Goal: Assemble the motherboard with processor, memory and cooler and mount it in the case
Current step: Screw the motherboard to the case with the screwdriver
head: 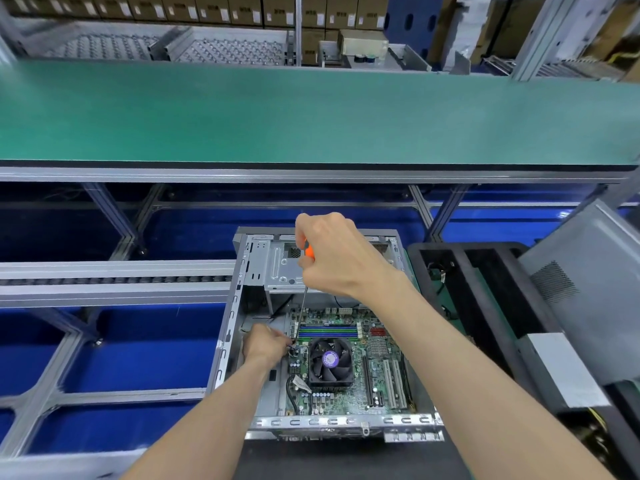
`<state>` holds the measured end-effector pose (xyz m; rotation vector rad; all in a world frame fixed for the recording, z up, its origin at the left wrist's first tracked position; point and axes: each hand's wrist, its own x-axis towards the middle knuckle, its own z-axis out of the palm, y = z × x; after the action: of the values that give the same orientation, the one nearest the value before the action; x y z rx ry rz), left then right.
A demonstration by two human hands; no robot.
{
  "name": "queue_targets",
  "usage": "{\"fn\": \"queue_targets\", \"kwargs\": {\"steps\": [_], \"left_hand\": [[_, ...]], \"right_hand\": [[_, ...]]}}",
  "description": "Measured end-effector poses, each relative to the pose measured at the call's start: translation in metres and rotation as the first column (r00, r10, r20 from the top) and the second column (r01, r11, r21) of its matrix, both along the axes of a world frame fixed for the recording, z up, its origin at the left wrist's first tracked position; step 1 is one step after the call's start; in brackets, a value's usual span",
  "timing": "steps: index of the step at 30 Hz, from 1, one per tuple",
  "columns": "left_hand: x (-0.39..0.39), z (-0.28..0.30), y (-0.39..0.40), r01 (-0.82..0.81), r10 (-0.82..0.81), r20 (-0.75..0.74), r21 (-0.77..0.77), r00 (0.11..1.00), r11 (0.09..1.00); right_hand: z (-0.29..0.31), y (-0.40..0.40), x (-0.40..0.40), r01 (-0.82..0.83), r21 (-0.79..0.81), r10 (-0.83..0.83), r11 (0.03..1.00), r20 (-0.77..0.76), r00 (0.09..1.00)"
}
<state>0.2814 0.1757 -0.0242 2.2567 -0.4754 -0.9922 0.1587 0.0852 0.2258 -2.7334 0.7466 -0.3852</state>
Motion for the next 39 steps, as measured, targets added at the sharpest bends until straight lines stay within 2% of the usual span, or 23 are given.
{"fn": "queue_targets", "kwargs": {"steps": [11, 15, 18, 20, 22, 26, 32, 36, 39], "left_hand": [[0.001, -0.007, -0.001, -0.044, 0.044, -0.04, 0.006, 0.998, 0.999], [0.006, -0.007, -0.005, -0.147, 0.146, -0.083, -0.004, 0.986, 0.989], [0.012, -0.006, -0.007, -0.367, 0.354, -0.198, -0.034, 0.914, 0.929], [0.012, -0.005, -0.008, -0.524, 0.478, -0.33, -0.06, 0.814, 0.85], [0.011, 0.001, -0.01, -0.618, 0.52, -0.442, -0.105, 0.73, 0.779], [0.009, 0.012, -0.007, -0.661, 0.475, -0.594, -0.13, 0.649, 0.739], [0.003, 0.023, -0.007, -0.572, 0.337, -0.665, -0.165, 0.666, 0.803], [0.0, 0.036, -0.005, -0.555, 0.205, -0.844, -0.126, 0.496, 0.822], [-0.003, 0.041, -0.005, -0.578, 0.151, -0.918, -0.097, 0.367, 0.81]], "right_hand": [[-0.001, -0.002, 0.005, -0.001, 0.021, 0.001, 1.0, 0.009, 1.0], [0.0, -0.007, 0.002, 0.035, 0.026, -0.036, 0.999, 0.047, 0.998], [0.004, -0.013, -0.003, 0.056, 0.027, -0.058, 0.998, 0.087, 0.994], [0.007, -0.017, -0.008, 0.067, 0.031, -0.07, 0.997, 0.127, 0.989], [0.012, -0.022, -0.013, 0.081, 0.04, -0.087, 0.996, 0.169, 0.982], [0.022, -0.031, -0.024, 0.125, 0.055, -0.134, 0.991, 0.214, 0.968], [0.038, -0.034, -0.038, 0.171, 0.036, -0.174, 0.985, 0.247, 0.953], [0.047, -0.032, -0.044, 0.181, 0.034, -0.184, 0.983, 0.244, 0.952], [0.05, -0.029, -0.047, 0.158, 0.068, -0.17, 0.985, 0.241, 0.955]]}}
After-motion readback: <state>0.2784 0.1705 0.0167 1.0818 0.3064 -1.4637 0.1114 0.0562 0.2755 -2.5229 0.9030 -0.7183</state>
